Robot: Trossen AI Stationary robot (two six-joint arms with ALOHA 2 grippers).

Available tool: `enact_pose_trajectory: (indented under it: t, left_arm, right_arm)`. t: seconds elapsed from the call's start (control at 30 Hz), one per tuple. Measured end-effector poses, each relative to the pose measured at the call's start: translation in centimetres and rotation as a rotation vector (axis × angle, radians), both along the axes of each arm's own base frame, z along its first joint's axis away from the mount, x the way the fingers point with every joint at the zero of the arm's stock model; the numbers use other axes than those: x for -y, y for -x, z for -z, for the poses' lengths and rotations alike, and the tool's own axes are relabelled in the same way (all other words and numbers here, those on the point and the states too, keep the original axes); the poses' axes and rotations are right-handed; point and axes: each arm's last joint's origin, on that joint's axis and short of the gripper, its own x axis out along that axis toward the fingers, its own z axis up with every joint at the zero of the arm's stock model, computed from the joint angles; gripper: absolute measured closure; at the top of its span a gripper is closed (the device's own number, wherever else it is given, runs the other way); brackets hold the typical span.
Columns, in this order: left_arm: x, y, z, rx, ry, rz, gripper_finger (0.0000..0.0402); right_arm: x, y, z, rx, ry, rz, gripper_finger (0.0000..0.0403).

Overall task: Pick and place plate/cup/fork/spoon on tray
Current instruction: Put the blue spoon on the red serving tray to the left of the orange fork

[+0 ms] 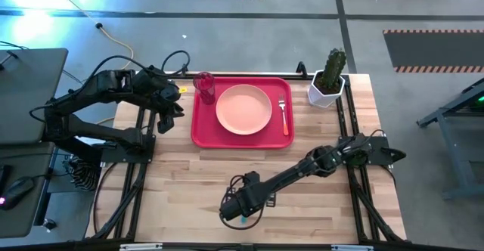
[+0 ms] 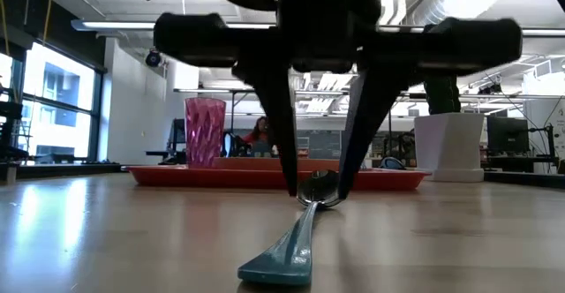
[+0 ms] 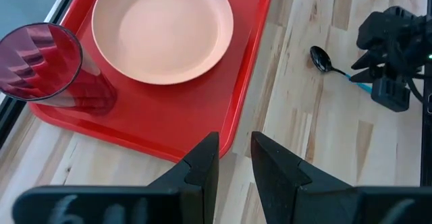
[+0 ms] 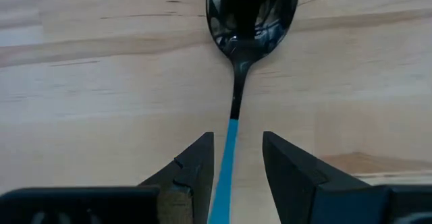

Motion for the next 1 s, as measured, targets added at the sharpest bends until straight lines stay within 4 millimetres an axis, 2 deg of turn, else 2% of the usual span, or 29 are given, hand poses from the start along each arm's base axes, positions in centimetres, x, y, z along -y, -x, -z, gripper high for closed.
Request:
enact_pose_trajectory:
  t: [0.27,0.7,0.87,1.0]
  left_arm:
    - [0.0,0.0,0.0,0.000,-0.001,0.000,0.0325]
    - [0.0,0.0,0.0,-0.002,-0.001,0.002,0.0326]
    - [0.0,0.0,0.0,-0.002,-0.001,0.002,0.0325]
    - [0.0,0.0,0.0,-0.003,-0.001,0.002,0.0326]
  right_arm:
    - [0.0,-0.2,1.2,-0.018,0.011,0.002,0.0290]
    - [1.5,-1.1,1.7,-0.048,-0.035,-0.032,0.0353]
    - [1.7,-1.2,1.7,-0.049,-0.036,-0.034,0.0392]
    - [1.6,-1.1,1.7,-0.049,-0.032,-0.032,0.0396]
